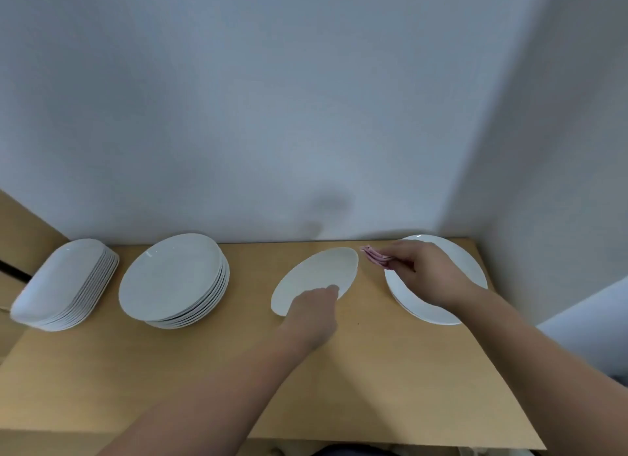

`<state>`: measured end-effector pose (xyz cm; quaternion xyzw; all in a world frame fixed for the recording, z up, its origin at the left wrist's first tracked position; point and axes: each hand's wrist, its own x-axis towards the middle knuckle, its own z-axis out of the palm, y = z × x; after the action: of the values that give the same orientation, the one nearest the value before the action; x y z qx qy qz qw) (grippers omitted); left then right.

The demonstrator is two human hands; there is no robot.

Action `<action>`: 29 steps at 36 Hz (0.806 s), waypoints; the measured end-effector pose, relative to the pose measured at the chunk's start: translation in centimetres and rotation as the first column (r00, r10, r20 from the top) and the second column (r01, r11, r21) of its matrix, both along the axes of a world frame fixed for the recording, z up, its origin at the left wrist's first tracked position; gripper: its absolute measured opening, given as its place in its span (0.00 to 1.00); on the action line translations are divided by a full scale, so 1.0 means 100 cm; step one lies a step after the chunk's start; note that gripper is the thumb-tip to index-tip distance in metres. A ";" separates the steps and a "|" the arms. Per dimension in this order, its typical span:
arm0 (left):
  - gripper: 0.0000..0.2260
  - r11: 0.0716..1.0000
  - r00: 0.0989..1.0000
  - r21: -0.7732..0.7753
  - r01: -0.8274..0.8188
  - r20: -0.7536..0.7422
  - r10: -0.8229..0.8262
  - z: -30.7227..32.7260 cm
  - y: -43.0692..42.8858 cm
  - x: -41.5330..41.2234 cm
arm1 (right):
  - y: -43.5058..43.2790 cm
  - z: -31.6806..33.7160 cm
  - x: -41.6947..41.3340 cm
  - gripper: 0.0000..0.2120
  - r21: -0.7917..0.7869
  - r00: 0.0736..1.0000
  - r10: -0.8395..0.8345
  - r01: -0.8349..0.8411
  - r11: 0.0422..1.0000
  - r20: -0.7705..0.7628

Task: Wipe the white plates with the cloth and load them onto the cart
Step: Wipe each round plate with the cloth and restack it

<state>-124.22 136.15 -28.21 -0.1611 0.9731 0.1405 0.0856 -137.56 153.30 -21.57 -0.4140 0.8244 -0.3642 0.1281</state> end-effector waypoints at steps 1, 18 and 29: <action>0.12 0.999 0.998 0.028 -0.046 -0.030 0.047 0.005 -0.002 -0.002 | -0.002 0.003 -0.002 0.18 -0.008 1.000 -0.004 0.004 1.000 0.000; 0.16 0.642 0.841 0.717 -0.271 -0.148 0.521 0.044 -0.034 0.013 | -0.048 0.021 0.010 0.19 -0.133 0.987 0.127 -0.139 0.981 -0.094; 0.09 0.627 0.891 0.736 -0.256 -0.071 0.448 0.063 -0.059 0.027 | -0.101 -0.012 0.036 0.18 -0.151 0.946 0.148 -0.197 0.969 -0.288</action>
<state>-121.52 130.25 -21.92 -0.2850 0.7941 0.5367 -0.0105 -134.00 143.23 -22.74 -0.5410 0.7588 -0.3626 0.0066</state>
